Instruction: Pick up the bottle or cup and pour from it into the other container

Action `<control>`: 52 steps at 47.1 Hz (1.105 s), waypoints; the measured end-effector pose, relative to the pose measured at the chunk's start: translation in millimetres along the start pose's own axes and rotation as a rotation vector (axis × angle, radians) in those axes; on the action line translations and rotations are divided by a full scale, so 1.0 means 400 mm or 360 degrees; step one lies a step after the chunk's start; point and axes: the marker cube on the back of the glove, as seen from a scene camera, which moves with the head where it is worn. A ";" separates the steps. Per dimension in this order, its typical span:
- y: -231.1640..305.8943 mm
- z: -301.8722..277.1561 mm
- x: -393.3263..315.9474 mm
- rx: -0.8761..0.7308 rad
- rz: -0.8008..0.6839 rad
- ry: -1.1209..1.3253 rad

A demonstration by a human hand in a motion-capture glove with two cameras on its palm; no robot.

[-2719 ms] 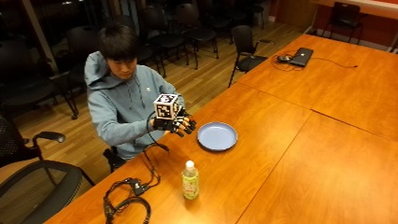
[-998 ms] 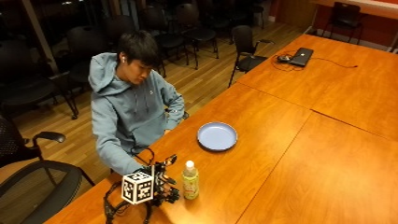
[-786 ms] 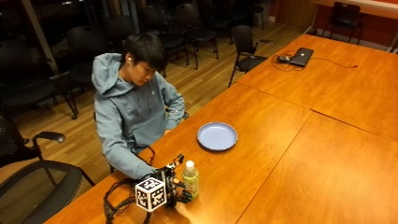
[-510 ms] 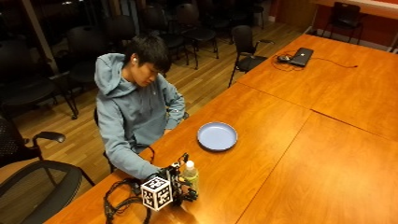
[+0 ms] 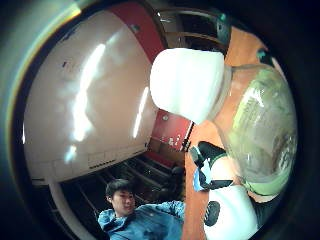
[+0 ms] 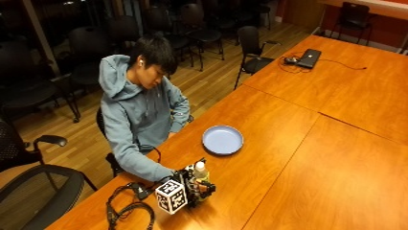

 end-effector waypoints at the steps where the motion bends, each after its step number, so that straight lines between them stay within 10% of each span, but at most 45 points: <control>1: 0.000 0.005 0.000 0.0002 0.0002 -0.0011; 52: -0.045 0.104 -0.128 -0.0002 -0.0088 0.0135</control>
